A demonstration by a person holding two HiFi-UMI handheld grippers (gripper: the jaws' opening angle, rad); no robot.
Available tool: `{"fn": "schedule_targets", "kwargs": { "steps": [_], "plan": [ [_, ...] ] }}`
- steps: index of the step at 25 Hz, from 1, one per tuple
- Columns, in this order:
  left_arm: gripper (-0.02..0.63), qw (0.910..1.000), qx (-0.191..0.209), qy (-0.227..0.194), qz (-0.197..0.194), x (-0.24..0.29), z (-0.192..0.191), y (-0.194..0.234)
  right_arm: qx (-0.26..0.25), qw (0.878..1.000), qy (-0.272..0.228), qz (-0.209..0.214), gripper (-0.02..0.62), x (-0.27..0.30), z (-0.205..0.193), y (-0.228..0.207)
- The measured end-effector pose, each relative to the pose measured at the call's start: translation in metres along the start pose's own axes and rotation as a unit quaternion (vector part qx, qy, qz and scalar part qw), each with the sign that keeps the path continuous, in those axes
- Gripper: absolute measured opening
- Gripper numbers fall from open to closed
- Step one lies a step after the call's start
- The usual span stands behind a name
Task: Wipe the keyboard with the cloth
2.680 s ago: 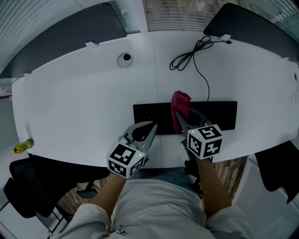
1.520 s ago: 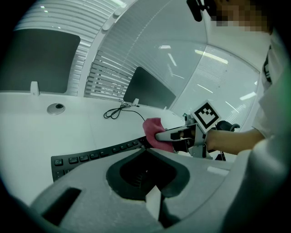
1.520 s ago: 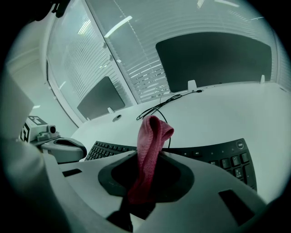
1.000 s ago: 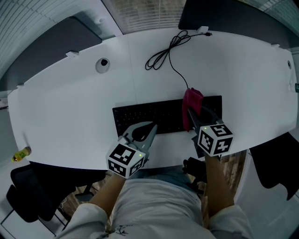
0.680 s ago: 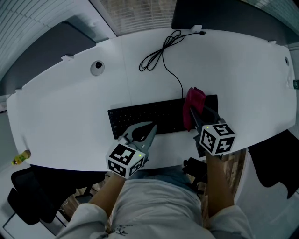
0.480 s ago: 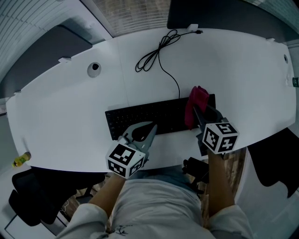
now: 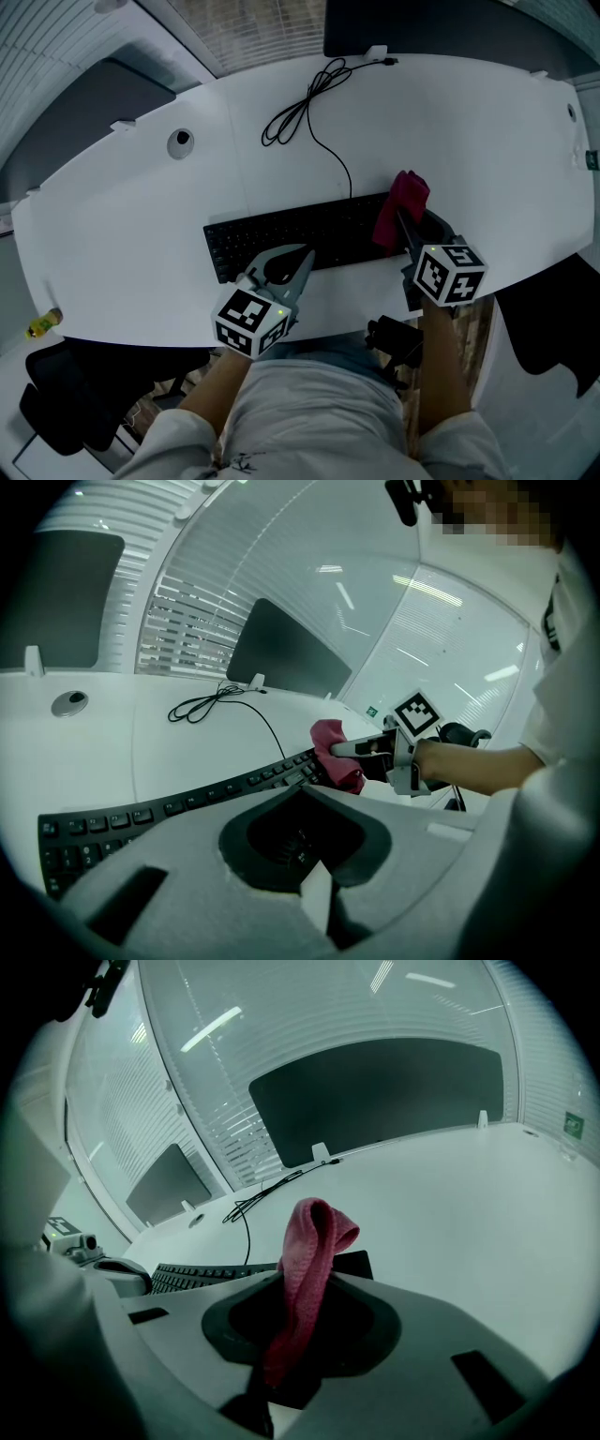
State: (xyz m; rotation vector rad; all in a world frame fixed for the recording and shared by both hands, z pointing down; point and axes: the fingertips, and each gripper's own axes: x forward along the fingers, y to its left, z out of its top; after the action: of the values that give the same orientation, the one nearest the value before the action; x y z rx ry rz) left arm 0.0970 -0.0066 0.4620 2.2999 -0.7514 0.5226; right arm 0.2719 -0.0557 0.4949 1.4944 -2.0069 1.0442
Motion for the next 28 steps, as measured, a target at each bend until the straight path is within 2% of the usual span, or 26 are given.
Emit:
{"fn": "schedule_targets", "kwargs": {
  "steps": [28],
  "plan": [
    [0.011,1.0,0.005,0.005,-0.001,0.001,0.001,-0.009,0.032,0.997,-0.018,-0.062,0.081,-0.027,0.004,-0.061]
  ]
}}
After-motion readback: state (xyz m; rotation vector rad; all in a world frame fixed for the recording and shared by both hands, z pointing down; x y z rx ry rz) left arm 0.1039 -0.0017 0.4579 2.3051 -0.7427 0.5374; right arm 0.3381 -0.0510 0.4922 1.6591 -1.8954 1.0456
